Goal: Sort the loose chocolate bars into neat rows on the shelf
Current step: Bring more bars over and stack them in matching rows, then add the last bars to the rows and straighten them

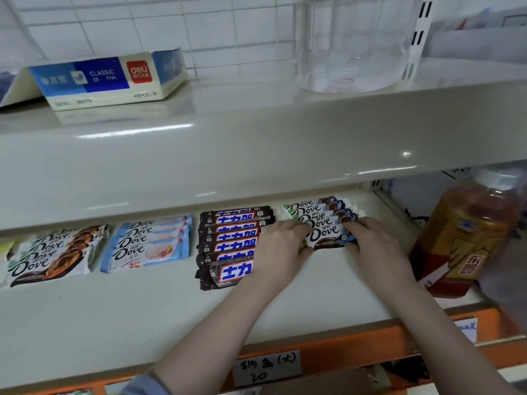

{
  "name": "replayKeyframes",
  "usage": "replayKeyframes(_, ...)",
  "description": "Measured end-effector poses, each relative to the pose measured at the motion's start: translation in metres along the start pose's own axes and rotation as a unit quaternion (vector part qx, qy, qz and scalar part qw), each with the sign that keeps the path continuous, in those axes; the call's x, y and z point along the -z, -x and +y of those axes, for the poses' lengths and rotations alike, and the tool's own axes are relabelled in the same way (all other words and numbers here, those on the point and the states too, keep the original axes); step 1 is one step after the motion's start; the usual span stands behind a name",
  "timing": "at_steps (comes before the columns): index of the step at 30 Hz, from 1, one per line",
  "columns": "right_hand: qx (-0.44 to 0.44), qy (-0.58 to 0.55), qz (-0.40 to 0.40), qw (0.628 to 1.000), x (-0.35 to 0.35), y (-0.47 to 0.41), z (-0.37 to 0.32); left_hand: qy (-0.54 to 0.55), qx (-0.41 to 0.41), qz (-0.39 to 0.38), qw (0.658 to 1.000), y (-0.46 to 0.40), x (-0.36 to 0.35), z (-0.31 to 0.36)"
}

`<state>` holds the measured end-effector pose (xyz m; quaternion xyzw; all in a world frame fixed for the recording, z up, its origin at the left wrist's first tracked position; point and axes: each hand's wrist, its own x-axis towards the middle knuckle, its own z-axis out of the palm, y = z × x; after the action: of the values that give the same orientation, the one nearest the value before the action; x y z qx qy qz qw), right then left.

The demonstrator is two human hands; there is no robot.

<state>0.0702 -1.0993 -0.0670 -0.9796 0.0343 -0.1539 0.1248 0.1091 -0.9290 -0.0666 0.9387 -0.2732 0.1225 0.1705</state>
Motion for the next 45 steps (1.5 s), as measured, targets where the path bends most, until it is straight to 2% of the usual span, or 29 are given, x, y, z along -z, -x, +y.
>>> replayKeyframes(11, -0.004, 0.002, -0.004, 1.000, 0.002, 0.000, -0.001, -0.030, 0.015, -0.009, 0.999, 0.003, 0.003, 0.012)
replayKeyframes(15, 0.013, 0.001, 0.017, 1.000, 0.007, 0.013, -0.007, -0.043, 0.030, 0.000, 0.999, 0.015, 0.005, 0.021)
replayKeyframes(27, 0.004, -0.030, 0.013, 0.999, 0.006, 0.077, -0.072, -0.098, 0.218, 0.032, 0.971, 0.108, 0.051, 0.009)
replayKeyframes(35, 0.052, -0.054, 0.019, 0.997, -0.006, 0.115, -0.202, -0.116, 0.312, 0.054, 0.942, 0.215, 0.116, -0.071)
replayKeyframes(39, 0.098, -0.065, 0.005, 0.993, -0.027, 0.146, -0.303, -0.130, 0.358, 0.073, 0.922, 0.299, 0.162, -0.134)
replayKeyframes(45, 0.193, -0.088, -0.036, 0.977, -0.057, 0.188, -0.464, -0.181, 0.450, 0.078, 0.871, 0.430, 0.236, -0.228)
